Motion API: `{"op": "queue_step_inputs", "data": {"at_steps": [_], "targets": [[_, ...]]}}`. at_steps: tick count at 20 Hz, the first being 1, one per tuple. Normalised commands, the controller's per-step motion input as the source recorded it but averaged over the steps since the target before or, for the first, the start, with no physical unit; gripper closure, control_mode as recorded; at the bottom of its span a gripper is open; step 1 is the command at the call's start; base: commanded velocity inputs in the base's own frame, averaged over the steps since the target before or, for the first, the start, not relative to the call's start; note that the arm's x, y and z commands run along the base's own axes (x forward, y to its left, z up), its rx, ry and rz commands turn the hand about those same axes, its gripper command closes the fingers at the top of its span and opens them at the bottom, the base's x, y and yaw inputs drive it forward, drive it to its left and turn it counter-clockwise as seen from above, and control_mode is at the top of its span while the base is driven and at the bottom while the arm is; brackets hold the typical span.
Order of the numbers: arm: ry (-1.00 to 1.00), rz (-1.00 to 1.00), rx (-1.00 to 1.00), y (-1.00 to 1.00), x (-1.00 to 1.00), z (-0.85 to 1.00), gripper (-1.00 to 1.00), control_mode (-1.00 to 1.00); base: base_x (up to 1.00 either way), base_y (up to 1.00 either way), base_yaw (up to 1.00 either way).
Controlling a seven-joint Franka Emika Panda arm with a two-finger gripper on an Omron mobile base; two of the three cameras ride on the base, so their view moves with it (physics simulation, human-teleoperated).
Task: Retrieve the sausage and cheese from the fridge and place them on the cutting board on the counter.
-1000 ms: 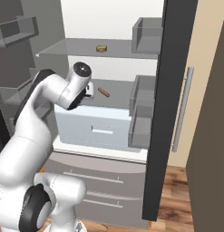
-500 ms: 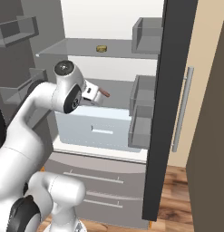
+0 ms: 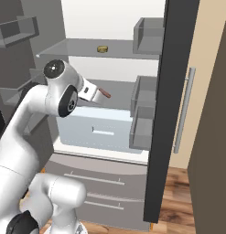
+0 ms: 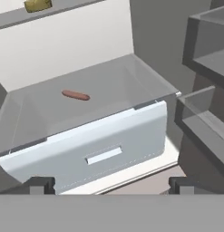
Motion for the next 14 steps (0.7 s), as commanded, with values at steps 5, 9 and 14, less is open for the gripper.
{"op": "queue_step_inputs", "data": {"at_steps": [5, 9, 14], "targets": [[-0.04, 0.15, -0.02, -0.06, -0.6, 0.11, -1.0, -1.0, 0.0, 0.0, 0.0], [0.0, 0.07, -0.06, 0.04, -0.44, 0.07, -1.0, -1.0, 0.0, 0.0, 0.0], [0.0, 0.01, -0.11, 0.04, -0.37, 0.24, -1.0, -1.0, 0.0, 0.0, 0.0]]}}
